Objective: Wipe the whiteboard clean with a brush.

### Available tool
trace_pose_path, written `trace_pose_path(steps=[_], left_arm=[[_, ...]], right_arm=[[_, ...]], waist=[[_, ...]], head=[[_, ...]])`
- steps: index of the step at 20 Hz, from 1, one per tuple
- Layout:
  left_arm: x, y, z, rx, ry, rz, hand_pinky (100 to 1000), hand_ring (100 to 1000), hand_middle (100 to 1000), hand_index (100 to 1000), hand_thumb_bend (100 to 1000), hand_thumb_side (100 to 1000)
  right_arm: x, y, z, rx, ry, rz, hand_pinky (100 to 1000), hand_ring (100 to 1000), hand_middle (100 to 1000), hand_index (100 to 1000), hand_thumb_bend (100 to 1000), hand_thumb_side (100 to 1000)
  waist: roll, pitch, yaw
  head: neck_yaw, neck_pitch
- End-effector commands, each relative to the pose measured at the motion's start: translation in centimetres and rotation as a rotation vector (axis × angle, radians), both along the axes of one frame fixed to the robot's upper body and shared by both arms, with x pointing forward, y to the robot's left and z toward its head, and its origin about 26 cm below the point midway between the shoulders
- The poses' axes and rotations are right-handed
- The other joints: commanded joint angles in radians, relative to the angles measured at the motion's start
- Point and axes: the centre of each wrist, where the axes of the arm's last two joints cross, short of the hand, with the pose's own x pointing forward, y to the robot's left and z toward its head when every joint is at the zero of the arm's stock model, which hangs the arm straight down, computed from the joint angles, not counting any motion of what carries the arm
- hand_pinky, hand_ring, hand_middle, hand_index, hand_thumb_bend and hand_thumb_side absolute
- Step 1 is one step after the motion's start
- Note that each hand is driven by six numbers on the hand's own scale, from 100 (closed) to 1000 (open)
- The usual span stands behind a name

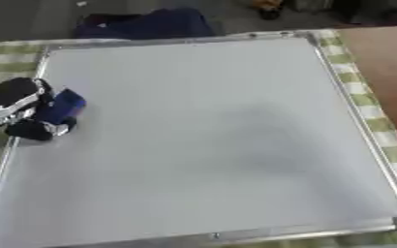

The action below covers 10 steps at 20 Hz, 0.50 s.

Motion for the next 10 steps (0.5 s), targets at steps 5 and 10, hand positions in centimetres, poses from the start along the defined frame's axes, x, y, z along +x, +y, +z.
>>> trace_pose_path(steps=[5, 10], left_arm=[[0.2, -0.9, -0.1, 0.03, 0.003, -0.018, 673, 536, 312, 144, 220, 457], [0.2, -1.6, -0.3, 0.044, 0.045, -0.064, 666, 527, 303, 147, 212, 461]], right_arm=[[-0.3, 0.0, 1.2, -0.029, -0.038, -0.002, 729, 583, 468, 263, 190, 962], [-0.3, 0.0, 1.3, -0.024, -0.036, -0.003, 729, 583, 467, 263, 187, 959]], waist=[[-0.002, -0.008, -0.009], [0.001, -0.007, -0.01]], head=[[0.012, -0.013], [0.011, -0.006]])
